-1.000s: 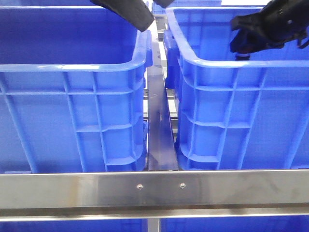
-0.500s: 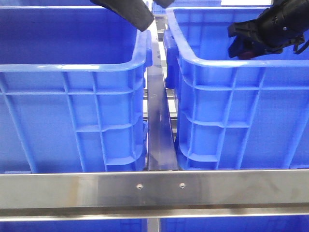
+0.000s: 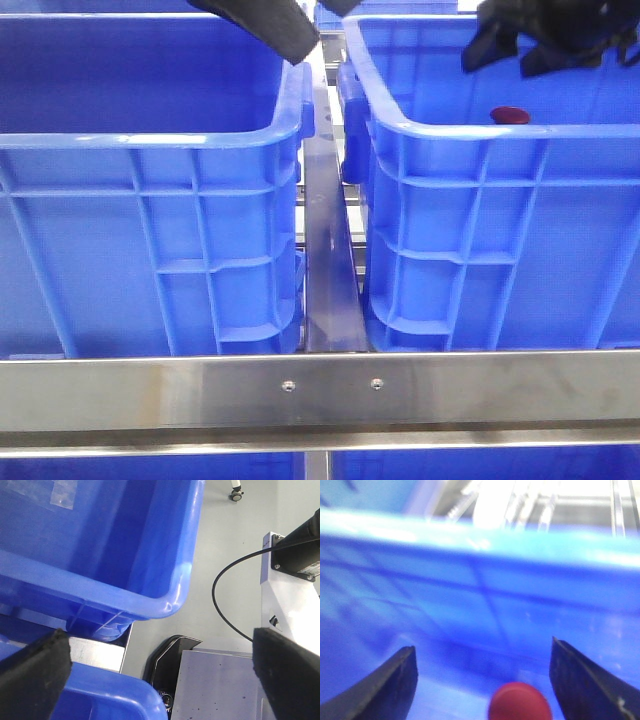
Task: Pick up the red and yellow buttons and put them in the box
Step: 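Lower the red button into the empty crate and open the right gripper, then raise the right gripper and move the left gripper back over the buttons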
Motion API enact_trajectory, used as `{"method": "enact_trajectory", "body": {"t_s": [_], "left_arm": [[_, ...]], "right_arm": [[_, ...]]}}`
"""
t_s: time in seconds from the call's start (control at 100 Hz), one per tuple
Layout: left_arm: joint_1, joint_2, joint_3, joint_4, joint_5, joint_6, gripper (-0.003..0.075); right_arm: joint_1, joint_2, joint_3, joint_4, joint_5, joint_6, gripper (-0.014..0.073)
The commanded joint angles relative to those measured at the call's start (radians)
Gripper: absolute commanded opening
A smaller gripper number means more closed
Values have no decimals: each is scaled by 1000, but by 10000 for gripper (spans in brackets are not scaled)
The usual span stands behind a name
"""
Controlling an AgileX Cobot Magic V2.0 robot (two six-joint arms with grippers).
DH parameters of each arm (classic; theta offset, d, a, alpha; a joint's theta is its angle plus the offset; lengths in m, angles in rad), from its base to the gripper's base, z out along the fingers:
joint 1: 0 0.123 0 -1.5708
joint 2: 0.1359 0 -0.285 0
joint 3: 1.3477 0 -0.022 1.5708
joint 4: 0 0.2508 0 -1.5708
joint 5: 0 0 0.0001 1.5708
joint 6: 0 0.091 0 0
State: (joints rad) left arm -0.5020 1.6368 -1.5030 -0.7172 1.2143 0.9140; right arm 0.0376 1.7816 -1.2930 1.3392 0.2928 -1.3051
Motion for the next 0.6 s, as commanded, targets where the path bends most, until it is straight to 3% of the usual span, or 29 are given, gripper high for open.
{"method": "enact_trajectory", "body": {"t_s": [0.0, 0.13, 0.39, 0.59], "left_arm": [[-6, -39, -30, -60, -16, 0, 691], [-6, -39, -30, -60, -16, 0, 691], [-6, -39, -30, -60, -12, 0, 691], [-6, -39, -30, -60, -12, 0, 691]], "right_arm": [[-3, -105, 9, 15, 9, -11, 568], [-3, -186, 95, 14, 9, -11, 483], [-3, -392, 263, 14, 45, -11, 98], [-3, -562, 391, 14, 60, -11, -76]]}}
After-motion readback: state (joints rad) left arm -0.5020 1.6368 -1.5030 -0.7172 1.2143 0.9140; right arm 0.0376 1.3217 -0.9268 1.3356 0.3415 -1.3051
